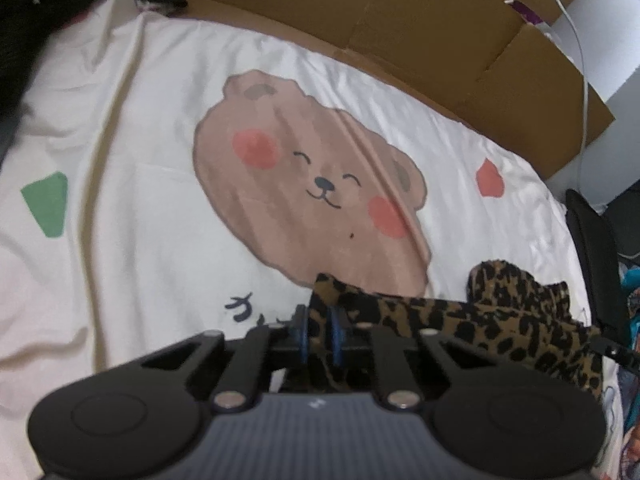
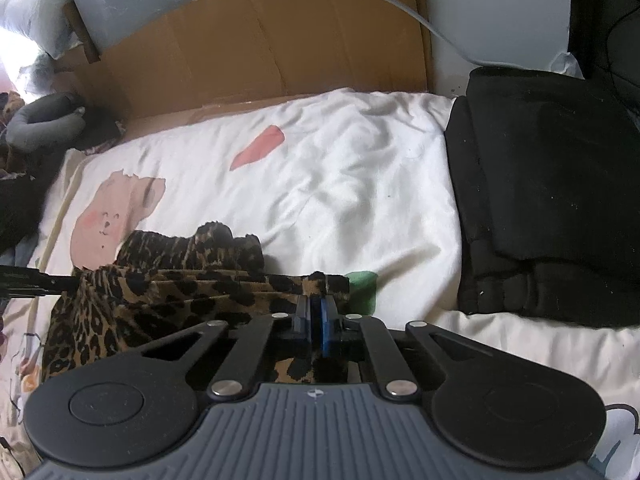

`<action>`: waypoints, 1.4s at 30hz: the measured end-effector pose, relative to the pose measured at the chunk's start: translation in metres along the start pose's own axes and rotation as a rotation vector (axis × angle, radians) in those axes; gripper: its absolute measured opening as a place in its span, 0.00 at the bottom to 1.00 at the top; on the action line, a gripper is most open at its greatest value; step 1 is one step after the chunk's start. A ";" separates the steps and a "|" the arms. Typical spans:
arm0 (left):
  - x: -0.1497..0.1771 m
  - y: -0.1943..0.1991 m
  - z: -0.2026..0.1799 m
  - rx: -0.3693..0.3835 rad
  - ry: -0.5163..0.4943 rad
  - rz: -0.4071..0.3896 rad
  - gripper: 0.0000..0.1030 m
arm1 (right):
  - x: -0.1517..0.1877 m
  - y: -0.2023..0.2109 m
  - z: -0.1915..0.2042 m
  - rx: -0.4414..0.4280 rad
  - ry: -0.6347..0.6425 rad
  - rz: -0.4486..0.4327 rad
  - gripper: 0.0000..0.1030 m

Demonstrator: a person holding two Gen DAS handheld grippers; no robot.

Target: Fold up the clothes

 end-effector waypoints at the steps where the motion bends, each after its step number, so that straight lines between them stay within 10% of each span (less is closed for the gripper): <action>1: -0.001 0.002 0.001 0.000 0.007 -0.008 0.06 | -0.001 0.002 0.000 0.000 0.001 -0.011 0.02; 12: -0.020 0.021 0.012 0.004 0.106 -0.088 0.02 | -0.015 0.021 -0.009 -0.008 -0.106 -0.102 0.02; 22: -0.018 0.005 0.022 -0.090 0.094 -0.048 0.02 | 0.006 -0.023 -0.008 0.072 -0.043 0.007 0.04; 25: -0.023 0.011 0.021 -0.084 0.085 -0.062 0.11 | 0.004 -0.015 -0.007 0.078 -0.043 -0.019 0.15; 28: -0.026 0.016 0.016 -0.057 0.088 -0.067 0.21 | 0.000 -0.006 -0.011 0.078 -0.066 -0.055 0.48; 30: -0.026 0.016 0.011 -0.041 0.086 -0.060 0.35 | 0.000 -0.006 -0.015 0.081 -0.074 -0.051 0.48; 42: -0.002 -0.009 -0.003 -0.119 -0.052 -0.002 0.48 | 0.014 -0.032 -0.003 0.100 0.011 -0.007 0.48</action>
Point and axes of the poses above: each gripper's, at about its wrist camera, not at the fingertips, and y roughly against the way its jaws point, z to its left, x to its underside, the point moved 10 cm from there along -y, roughly the way its jaws point, and after that the axes turned 11 degrees about -z, right-handed, at the moved point
